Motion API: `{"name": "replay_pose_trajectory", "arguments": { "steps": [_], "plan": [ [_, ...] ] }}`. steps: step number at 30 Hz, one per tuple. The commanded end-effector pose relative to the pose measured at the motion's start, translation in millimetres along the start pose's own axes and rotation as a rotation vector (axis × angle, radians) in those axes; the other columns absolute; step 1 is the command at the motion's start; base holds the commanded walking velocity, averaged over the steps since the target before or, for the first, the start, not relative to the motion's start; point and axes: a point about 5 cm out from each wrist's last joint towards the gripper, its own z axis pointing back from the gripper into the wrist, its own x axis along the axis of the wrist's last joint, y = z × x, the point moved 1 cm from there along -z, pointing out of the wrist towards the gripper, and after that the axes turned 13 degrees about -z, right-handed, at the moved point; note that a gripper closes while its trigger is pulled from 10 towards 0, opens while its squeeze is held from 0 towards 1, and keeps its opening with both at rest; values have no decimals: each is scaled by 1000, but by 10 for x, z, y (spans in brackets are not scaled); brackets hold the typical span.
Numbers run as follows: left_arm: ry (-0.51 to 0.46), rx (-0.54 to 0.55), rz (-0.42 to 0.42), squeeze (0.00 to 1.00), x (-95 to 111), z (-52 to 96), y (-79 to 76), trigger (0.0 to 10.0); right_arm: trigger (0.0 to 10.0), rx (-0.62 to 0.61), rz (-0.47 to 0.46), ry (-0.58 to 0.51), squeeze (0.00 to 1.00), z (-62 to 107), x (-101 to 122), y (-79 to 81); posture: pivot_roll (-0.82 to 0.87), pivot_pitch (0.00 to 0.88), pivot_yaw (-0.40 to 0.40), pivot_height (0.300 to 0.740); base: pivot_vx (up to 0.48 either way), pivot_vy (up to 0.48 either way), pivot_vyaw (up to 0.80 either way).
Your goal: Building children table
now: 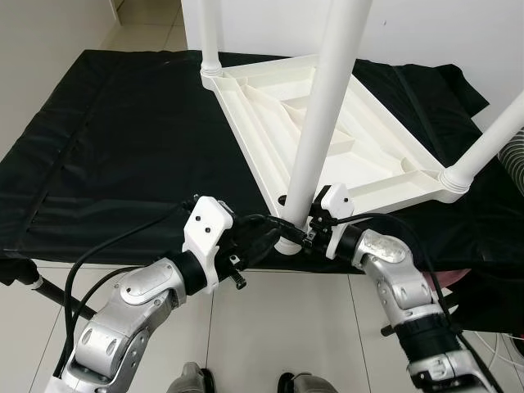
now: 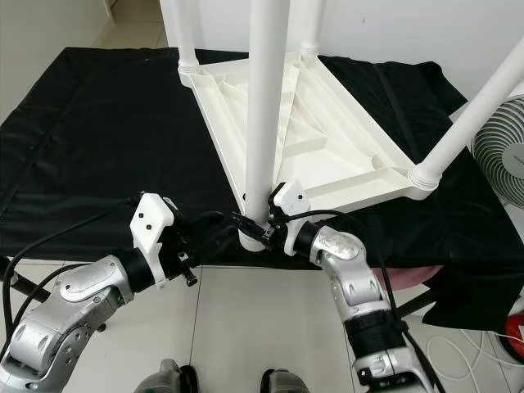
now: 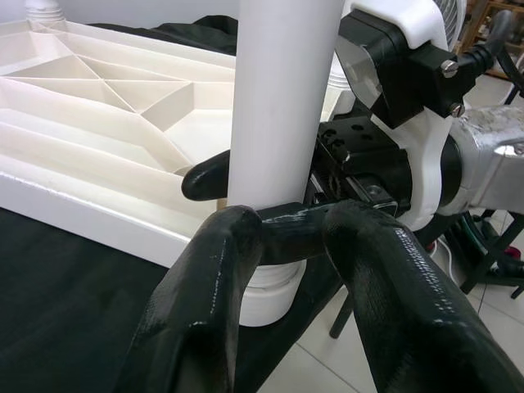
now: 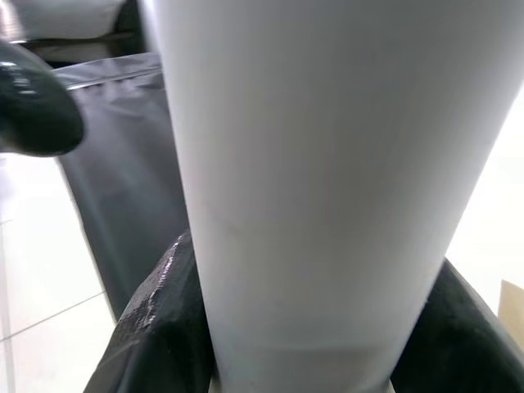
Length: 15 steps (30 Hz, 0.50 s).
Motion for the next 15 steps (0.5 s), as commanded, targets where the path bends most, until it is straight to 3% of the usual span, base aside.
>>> {"name": "replay_pose_trajectory", "arguments": {
  "steps": [1,5,7,11,15],
  "plan": [
    [4,-5,18,0,-33,-8,-18,10000,0,-88,-16,29,0,56,-84,-10,-83,136,20,740,0,0,0],
    [4,-9,23,0,-38,-4,-29,10000,0,-218,-14,-7,0,119,-63,35,-92,139,22,740,0,0,0],
    [4,-12,25,0,-44,-8,-28,10000,0,-376,-63,-3,0,170,-90,45,-104,141,26,740,0,0,0],
    [3,-13,26,0,-45,-10,-28,10000,0,-428,-81,2,0,189,-101,46,-104,141,26,740,0,0,0],
    [3,-19,26,0,-46,-22,-21,10000,0,-556,-91,-18,0,208,-91,119,-104,141,26,740,0,0,0]
  ]
}}
